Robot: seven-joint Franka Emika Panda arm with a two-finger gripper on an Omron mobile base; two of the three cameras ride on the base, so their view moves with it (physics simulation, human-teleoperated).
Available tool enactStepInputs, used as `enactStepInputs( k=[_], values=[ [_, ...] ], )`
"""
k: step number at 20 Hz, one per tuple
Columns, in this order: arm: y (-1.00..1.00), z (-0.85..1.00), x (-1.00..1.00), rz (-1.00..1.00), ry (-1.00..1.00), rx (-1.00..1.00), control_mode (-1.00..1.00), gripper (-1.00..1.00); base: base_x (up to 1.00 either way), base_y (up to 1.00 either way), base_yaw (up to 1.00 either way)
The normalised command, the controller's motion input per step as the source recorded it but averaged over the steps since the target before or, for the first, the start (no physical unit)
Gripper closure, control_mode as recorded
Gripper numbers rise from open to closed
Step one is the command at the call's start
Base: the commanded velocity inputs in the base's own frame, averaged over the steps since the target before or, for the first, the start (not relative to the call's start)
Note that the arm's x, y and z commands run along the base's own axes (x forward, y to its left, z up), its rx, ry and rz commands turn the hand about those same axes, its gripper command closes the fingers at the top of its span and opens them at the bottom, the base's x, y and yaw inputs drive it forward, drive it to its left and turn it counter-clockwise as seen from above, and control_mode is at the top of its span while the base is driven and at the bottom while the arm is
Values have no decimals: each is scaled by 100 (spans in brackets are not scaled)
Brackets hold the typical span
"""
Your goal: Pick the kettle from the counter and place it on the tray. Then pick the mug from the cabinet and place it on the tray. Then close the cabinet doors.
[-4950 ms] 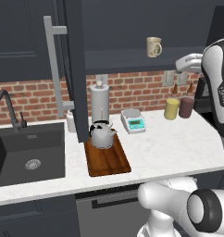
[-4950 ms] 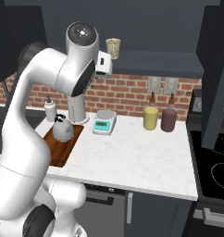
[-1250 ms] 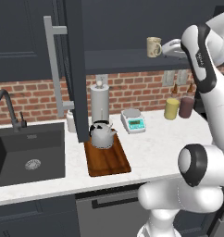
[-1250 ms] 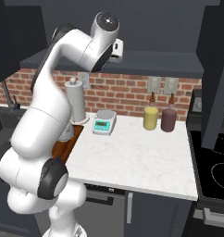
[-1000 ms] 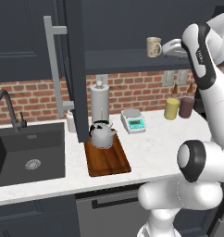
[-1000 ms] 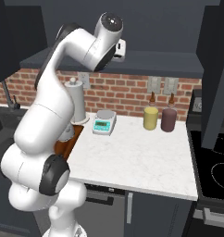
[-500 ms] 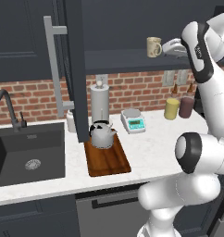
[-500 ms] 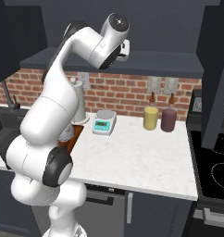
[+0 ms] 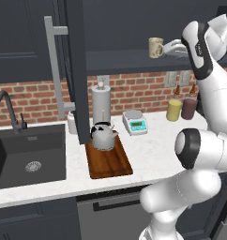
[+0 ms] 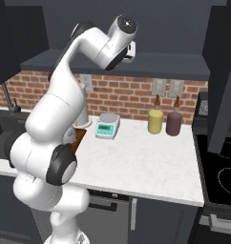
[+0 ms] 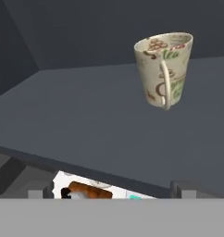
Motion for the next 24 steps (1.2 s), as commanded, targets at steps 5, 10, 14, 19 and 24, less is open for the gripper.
enactStepInputs(
  k=[5,10,14,19,24],
  values=[
    [-2,-2,15,2,0,1,-100,-100,0,0,0],
    [0,-1,16,2,0,0,-100,-100,0,0,0],
    [0,-1,16,1,0,0,-100,-100,0,0,0],
    [-1,-3,17,1,0,0,-100,-100,0,0,0],
    [0,-4,17,1,0,0,-100,-100,0,0,0]
  ],
)
